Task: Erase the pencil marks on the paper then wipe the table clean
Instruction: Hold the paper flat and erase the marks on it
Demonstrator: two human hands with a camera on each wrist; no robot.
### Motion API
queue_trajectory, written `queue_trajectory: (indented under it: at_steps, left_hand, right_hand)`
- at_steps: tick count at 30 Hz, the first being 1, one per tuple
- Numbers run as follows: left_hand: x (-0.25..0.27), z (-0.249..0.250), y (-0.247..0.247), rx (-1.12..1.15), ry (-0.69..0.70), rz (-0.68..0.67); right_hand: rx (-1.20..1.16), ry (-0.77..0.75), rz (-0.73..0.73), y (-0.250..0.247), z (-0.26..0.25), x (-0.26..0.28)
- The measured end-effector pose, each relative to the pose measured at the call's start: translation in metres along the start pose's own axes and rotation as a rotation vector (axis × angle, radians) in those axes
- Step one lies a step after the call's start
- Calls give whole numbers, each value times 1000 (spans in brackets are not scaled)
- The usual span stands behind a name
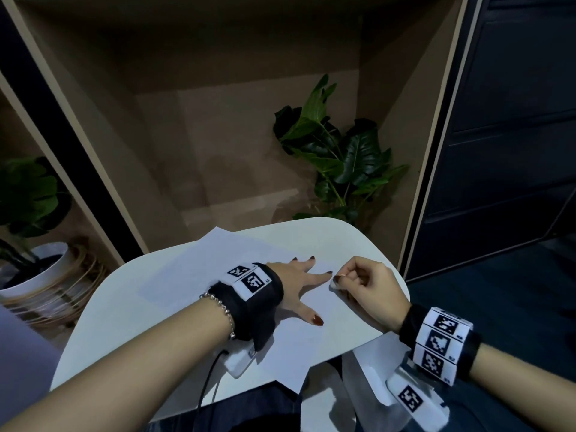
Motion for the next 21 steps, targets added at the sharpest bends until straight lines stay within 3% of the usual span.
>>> queue_trajectory:
  at_steps: [4,9,14,18,21]
  left_hand:
    - [-7,1,4,-88,2,-37]
    - [-10,6,-2,-155,-35,-73]
    - [-8,8,-4,-179,-49,-89]
    - [-8,8,-3,-195,-58,-88]
    - [-8,8,-4,-200,-60,-90]
  right_hand:
    - [-69,52,18,-7,4,-6]
    - [129,-46,8,-6,-3,0]
    - [80,-99,-259,21,-20,22]
    - [110,-68,-44,2,-10,1]
    - [81,-80,-150,14,-14,6]
Point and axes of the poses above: each hand's wrist, its own x-axis away from the middle knuckle, its own y-axis out of the palm, z = x × y, the point moved 10 cm from there along -x, towards the middle knuckle, and after that the axes turned 10 degrees about z, right-handed, at the moved point
